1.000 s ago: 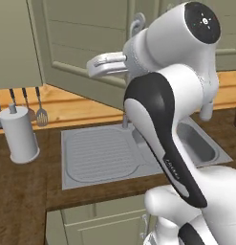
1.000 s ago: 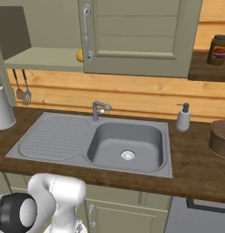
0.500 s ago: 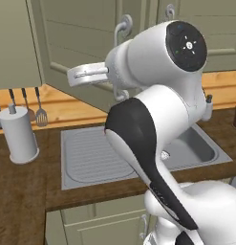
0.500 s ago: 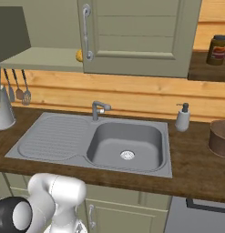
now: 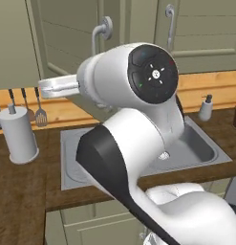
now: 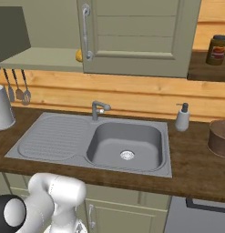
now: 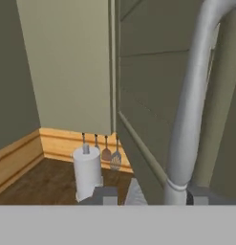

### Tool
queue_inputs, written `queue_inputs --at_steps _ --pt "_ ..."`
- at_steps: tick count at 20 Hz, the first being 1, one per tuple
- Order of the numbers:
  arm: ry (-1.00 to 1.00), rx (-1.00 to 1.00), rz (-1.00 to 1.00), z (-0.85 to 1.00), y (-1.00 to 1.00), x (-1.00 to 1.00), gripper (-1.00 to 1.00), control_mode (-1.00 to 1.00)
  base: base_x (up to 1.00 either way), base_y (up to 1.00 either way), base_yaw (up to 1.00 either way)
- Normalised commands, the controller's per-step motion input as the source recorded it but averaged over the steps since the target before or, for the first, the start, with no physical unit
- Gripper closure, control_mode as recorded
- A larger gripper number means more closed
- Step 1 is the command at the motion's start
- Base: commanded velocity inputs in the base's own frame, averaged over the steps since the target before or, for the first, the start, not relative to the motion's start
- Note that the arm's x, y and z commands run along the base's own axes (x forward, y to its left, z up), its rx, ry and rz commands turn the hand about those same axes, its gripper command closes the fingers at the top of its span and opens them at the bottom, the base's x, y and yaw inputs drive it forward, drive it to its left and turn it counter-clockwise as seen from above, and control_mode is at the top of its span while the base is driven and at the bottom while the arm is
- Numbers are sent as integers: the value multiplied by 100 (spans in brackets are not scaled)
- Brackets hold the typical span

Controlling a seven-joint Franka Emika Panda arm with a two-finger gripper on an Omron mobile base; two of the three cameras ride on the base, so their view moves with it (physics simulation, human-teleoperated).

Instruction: Open the cabinet, pick up the bread from the cabinet and place it in the basket. Then move the basket to the dining counter.

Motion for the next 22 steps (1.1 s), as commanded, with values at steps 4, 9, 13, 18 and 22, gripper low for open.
queue_inputs --at_steps 4,9,13,18,22 --pt "-3 6 4 -3 -2 -87 100 -100 0 0 0" --pt "-3 0 0 -26 -84 -100 100 -100 0 0 0" --pt "-7 0 0 -80 -89 -100 100 -100 0 0 0" --pt "-26 -4 -2 -36 -100 -76 100 -100 0 0 0" --pt "-23 -12 -6 0 -100 -9 100 -100 0 0 0"
